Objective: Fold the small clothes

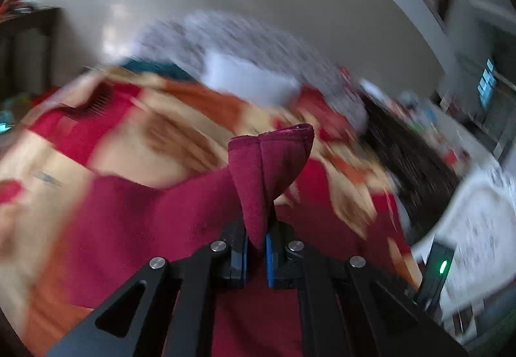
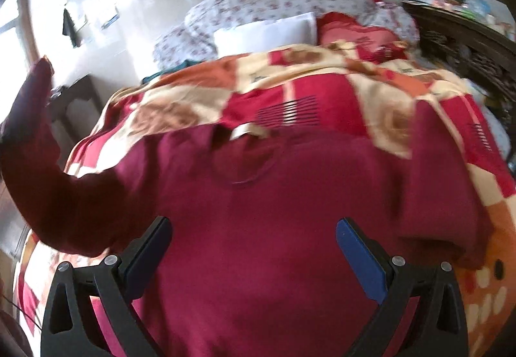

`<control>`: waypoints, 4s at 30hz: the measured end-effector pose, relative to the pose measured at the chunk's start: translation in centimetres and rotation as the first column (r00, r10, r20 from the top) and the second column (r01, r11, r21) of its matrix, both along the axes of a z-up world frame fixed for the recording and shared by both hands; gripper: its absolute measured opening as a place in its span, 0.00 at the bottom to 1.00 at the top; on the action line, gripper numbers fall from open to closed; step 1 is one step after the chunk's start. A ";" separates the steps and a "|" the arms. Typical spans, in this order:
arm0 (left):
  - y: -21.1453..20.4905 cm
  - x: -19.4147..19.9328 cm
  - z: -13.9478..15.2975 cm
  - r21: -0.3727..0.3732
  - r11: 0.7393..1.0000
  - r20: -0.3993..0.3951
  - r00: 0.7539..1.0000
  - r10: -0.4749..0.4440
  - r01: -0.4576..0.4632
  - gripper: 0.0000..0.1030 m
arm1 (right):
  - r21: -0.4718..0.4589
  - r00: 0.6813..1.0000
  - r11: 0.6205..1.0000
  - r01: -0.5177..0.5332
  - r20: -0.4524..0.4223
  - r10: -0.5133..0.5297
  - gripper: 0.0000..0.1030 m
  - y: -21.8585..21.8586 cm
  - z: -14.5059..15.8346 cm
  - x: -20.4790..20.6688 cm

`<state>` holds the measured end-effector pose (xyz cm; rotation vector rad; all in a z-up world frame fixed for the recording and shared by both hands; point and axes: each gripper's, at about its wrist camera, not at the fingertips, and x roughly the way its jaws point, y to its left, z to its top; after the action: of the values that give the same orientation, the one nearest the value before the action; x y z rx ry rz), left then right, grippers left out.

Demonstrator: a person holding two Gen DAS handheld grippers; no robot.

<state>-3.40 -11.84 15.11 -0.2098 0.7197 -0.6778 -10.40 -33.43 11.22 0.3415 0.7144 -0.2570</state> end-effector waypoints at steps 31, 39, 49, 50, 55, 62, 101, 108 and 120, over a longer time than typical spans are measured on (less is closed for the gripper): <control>5.7 3.3 -10.6 0.357 0.903 0.001 0.967 0.255 -0.239 0.73 | -0.076 0.986 0.996 -0.054 -0.163 0.041 0.96 -1.8 -5.8 1.5; 5.8 3.0 -10.4 0.361 0.898 0.006 0.964 0.265 -0.249 0.73 | -0.241 0.987 0.961 -0.135 -0.122 0.108 0.09 -0.6 -4.5 1.1; 5.2 3.4 -9.6 0.345 0.892 0.032 0.954 0.299 -0.291 0.73 | -0.309 1.000 0.951 0.010 0.004 -0.010 0.07 -4.3 1.1 -0.9; 4.8 3.5 -9.7 0.351 0.893 0.027 0.956 0.291 -0.281 0.73 | -0.318 1.000 0.948 0.015 -0.019 -0.022 0.07 -4.5 0.4 -0.6; 3.3 3.5 -10.0 0.383 0.882 0.065 0.961 0.270 -0.274 0.73 | -0.299 0.990 0.953 0.047 -0.116 -0.085 0.07 -6.0 -3.2 0.6; 2.9 7.1 -11.5 0.447 0.834 0.079 0.943 0.323 -0.323 0.73 | -0.248 0.998 0.967 0.057 -0.004 -0.060 0.54 -4.3 0.5 -1.3; 7.2 3.7 -14.0 0.332 0.904 -0.049 0.953 0.300 -0.268 0.83 | -0.097 0.826 0.821 -0.562 -0.104 0.553 0.04 15.7 -5.0 18.7; 6.6 3.0 -13.3 0.369 0.887 -0.001 0.955 0.298 -0.277 0.83 | -0.089 0.869 0.865 -0.494 -0.081 0.489 0.24 12.4 -2.3 12.5; 2.1 0.2 -9.7 0.363 0.906 0.053 0.976 0.213 -0.217 0.83 | -0.097 0.974 0.979 -0.180 -0.159 0.163 0.30 0.4 -4.2 0.8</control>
<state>-3.23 -9.75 5.42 0.0606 0.7854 -0.3234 -9.60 -33.03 7.05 0.1535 0.8694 -0.1580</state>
